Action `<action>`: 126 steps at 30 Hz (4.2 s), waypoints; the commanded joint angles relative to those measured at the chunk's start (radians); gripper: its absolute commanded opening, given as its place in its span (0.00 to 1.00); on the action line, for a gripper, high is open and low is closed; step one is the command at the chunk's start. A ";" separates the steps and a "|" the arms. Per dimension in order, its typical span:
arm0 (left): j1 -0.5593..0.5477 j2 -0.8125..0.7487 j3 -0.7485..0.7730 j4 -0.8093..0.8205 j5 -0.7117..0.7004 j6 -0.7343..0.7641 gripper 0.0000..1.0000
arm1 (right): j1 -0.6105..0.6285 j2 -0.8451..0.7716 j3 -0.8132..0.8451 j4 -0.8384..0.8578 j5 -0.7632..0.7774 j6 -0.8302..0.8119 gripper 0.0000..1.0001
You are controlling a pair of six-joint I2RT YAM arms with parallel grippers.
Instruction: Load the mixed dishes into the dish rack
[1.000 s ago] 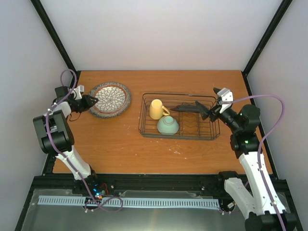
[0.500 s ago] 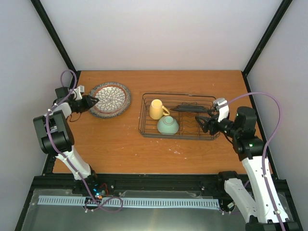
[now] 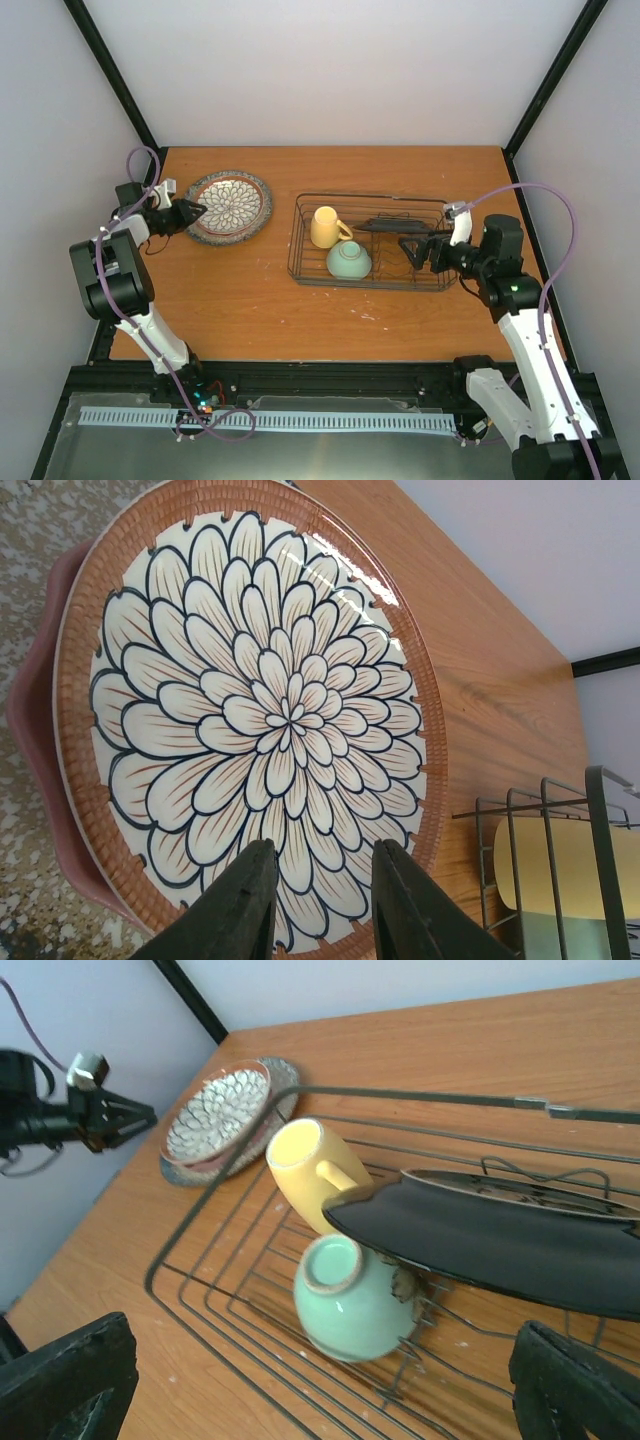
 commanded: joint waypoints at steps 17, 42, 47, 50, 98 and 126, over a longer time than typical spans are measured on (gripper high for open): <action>0.003 -0.024 0.007 0.031 0.025 -0.006 0.27 | -0.011 0.078 0.090 -0.140 -0.261 0.146 0.28; 0.003 -0.008 0.020 0.026 0.001 0.002 0.27 | -0.010 0.422 0.142 -0.085 -0.050 0.114 0.10; 0.002 0.004 0.037 0.018 -0.009 0.006 0.27 | -0.010 0.508 0.187 -0.029 0.021 0.129 0.09; 0.003 0.009 0.049 0.012 -0.016 0.010 0.27 | -0.009 0.545 0.206 0.014 0.060 0.150 0.09; 0.004 0.002 0.048 -0.001 -0.020 0.020 0.27 | 0.012 0.597 0.205 0.212 -0.104 0.166 0.41; 0.029 0.182 0.221 -0.118 -0.100 0.061 0.28 | 0.011 0.332 0.172 0.120 -0.109 0.079 0.47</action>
